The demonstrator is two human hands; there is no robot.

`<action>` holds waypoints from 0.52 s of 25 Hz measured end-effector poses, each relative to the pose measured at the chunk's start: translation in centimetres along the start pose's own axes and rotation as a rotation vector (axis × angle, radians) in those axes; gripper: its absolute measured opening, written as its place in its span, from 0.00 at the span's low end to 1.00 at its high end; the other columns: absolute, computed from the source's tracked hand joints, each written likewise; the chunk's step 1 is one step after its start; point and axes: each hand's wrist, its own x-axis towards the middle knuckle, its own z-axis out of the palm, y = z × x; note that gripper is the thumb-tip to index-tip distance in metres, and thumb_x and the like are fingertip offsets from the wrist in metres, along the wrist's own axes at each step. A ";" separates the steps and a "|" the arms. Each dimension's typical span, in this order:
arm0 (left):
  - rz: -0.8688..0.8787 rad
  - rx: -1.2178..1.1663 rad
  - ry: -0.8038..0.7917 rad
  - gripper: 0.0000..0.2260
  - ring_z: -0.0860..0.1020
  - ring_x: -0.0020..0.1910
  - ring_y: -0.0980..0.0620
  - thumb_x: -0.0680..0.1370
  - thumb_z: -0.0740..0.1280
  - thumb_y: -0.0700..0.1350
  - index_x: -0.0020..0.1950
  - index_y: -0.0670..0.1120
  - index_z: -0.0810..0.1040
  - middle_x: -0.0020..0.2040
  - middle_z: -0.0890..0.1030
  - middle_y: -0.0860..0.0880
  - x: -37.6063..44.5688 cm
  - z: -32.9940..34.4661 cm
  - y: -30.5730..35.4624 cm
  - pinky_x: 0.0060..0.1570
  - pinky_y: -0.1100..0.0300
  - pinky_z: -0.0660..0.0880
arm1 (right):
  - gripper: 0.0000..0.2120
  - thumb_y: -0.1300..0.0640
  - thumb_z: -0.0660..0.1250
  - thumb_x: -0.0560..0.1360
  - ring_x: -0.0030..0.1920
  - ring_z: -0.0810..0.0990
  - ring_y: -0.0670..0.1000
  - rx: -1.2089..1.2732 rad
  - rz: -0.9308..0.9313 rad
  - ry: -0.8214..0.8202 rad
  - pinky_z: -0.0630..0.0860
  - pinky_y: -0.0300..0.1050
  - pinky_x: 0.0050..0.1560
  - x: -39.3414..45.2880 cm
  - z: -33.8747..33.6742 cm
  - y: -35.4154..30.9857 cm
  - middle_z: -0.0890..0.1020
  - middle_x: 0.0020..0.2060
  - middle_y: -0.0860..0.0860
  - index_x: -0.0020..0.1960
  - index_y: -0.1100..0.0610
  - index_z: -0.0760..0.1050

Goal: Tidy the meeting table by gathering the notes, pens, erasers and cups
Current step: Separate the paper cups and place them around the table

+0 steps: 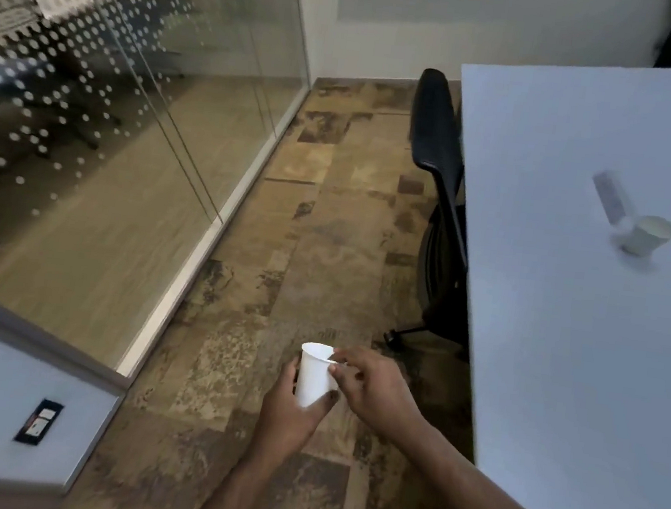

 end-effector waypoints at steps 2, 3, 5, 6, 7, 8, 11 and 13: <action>0.017 0.032 0.022 0.30 0.78 0.51 0.62 0.69 0.77 0.52 0.66 0.59 0.68 0.54 0.79 0.60 0.9 -4.2 -0.9 0.42 0.66 0.74 | 0.16 0.47 0.63 0.77 0.53 0.82 0.46 0.005 0.002 0.005 0.78 0.46 0.52 1.5 2.6 -2.2 0.84 0.54 0.48 0.57 0.55 0.80; 0.032 0.043 0.030 0.30 0.78 0.51 0.62 0.68 0.77 0.53 0.67 0.58 0.69 0.55 0.79 0.58 1.7 -6.1 -1.2 0.42 0.68 0.73 | 0.16 0.47 0.63 0.77 0.53 0.81 0.45 0.001 0.003 -0.002 0.78 0.46 0.53 2.5 3.8 -3.2 0.84 0.55 0.47 0.57 0.55 0.80; 0.055 0.058 0.042 0.30 0.78 0.50 0.64 0.68 0.78 0.53 0.66 0.58 0.69 0.54 0.79 0.59 3.7 -8.6 -1.7 0.40 0.71 0.72 | 0.15 0.48 0.63 0.77 0.54 0.80 0.45 -0.001 0.017 -0.022 0.78 0.46 0.54 4.6 5.2 -4.6 0.83 0.56 0.47 0.58 0.54 0.80; 0.060 0.061 0.042 0.30 0.77 0.50 0.65 0.68 0.78 0.52 0.66 0.57 0.70 0.54 0.79 0.59 4.8 -9.6 -1.7 0.39 0.72 0.72 | 0.15 0.48 0.63 0.77 0.55 0.80 0.46 -0.005 0.021 -0.021 0.78 0.46 0.54 5.7 5.7 -5.0 0.83 0.57 0.47 0.59 0.54 0.80; 0.061 0.061 0.036 0.29 0.77 0.50 0.65 0.68 0.78 0.51 0.67 0.55 0.71 0.54 0.79 0.58 5.8 -10.3 -1.7 0.39 0.72 0.71 | 0.15 0.49 0.63 0.77 0.55 0.80 0.47 -0.008 0.023 -0.019 0.78 0.46 0.54 6.8 6.1 -5.3 0.83 0.57 0.48 0.59 0.54 0.79; 0.061 0.058 0.027 0.29 0.77 0.50 0.64 0.69 0.77 0.51 0.67 0.54 0.71 0.55 0.79 0.57 7.1 -10.8 -1.6 0.39 0.71 0.71 | 0.14 0.49 0.64 0.78 0.54 0.80 0.47 -0.009 0.025 -0.017 0.77 0.45 0.54 8.0 6.4 -5.5 0.82 0.57 0.48 0.59 0.54 0.79; 0.064 0.037 0.008 0.29 0.79 0.51 0.58 0.69 0.77 0.50 0.68 0.52 0.71 0.57 0.80 0.53 11.2 -11.8 -1.1 0.42 0.64 0.74 | 0.13 0.49 0.64 0.77 0.53 0.80 0.45 -0.016 0.040 -0.004 0.76 0.40 0.52 12.3 6.9 -5.2 0.82 0.56 0.47 0.59 0.53 0.79; 0.055 0.026 0.010 0.30 0.79 0.52 0.55 0.69 0.77 0.50 0.68 0.52 0.71 0.58 0.79 0.52 15.3 -12.8 -0.7 0.46 0.59 0.76 | 0.13 0.49 0.64 0.77 0.53 0.80 0.44 -0.026 0.048 0.010 0.76 0.40 0.51 16.4 7.2 -4.5 0.82 0.56 0.47 0.58 0.52 0.80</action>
